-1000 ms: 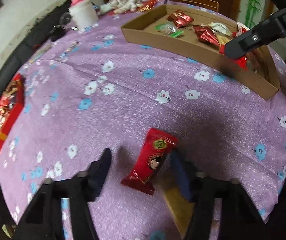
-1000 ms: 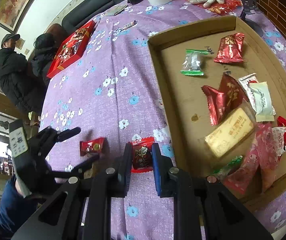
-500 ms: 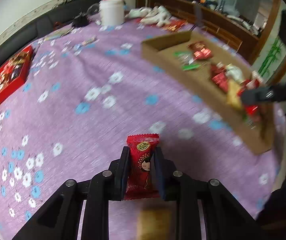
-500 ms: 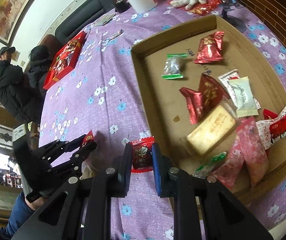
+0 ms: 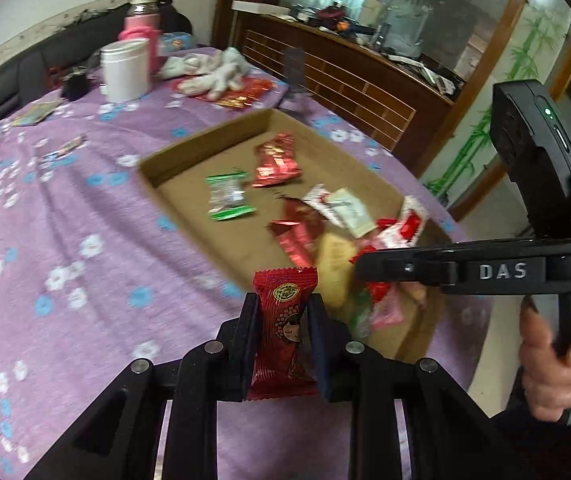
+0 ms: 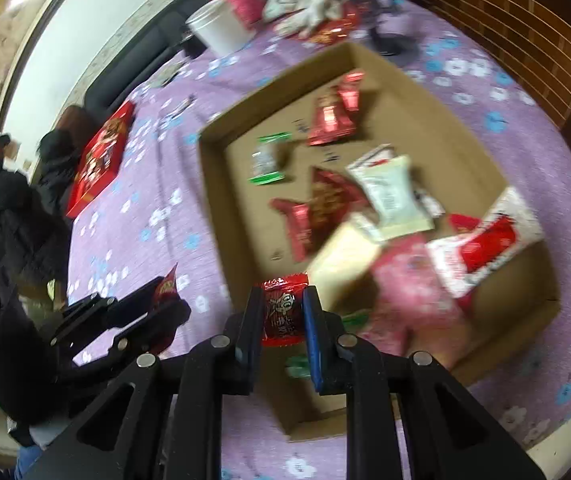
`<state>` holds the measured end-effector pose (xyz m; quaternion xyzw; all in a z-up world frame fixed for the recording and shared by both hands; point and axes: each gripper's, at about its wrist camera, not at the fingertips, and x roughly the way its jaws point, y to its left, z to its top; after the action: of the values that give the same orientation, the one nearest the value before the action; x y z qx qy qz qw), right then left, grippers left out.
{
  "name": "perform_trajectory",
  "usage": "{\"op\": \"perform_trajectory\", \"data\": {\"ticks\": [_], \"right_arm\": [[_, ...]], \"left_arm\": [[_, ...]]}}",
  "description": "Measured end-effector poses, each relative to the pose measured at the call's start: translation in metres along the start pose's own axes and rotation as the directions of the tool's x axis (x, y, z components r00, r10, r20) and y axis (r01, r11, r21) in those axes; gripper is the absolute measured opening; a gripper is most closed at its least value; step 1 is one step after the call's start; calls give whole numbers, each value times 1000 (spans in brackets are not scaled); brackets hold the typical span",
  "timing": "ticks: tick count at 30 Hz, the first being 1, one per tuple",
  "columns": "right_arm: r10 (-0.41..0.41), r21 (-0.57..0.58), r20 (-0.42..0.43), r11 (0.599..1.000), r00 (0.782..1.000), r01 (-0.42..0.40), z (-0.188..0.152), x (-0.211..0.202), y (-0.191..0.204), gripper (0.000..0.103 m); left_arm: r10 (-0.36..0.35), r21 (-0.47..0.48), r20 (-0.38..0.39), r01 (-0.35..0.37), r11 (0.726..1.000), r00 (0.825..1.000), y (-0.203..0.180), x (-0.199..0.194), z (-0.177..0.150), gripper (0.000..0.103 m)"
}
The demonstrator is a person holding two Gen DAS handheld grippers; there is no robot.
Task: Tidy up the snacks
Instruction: 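Carry the red candy bar and red foil candy over the box, then open the left gripper over the box while right releases the red candy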
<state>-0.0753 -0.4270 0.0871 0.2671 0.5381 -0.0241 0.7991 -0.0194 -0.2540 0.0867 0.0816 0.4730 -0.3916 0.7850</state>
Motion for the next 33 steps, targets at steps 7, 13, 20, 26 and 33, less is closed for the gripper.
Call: {"op": "perform_trajectory", "data": {"ticks": [7,13,20,26,33], "right_arm": [[-46,64,6,997,999,45,5,-4,-32,18],[-64,79,-10,995,998,64,8,-2,-51,18],[-72,63,-21,995,997,73,15,3,-62,18],[-81,47,-24,996,996,82,22,8,-66,18],[-83,29,-30,996,996,84,25,11,-64,18]], "left_arm": [[-23,16,-39,24,1000,999,-35,34,10,24],[-18,29,-57,20,999,998,-48,53,12,24],[12,49,-73,-9,999,997,-58,69,12,24],[67,91,-66,-61,994,996,-65,76,11,24],[112,139,-54,-103,985,992,-70,82,11,24]]}}
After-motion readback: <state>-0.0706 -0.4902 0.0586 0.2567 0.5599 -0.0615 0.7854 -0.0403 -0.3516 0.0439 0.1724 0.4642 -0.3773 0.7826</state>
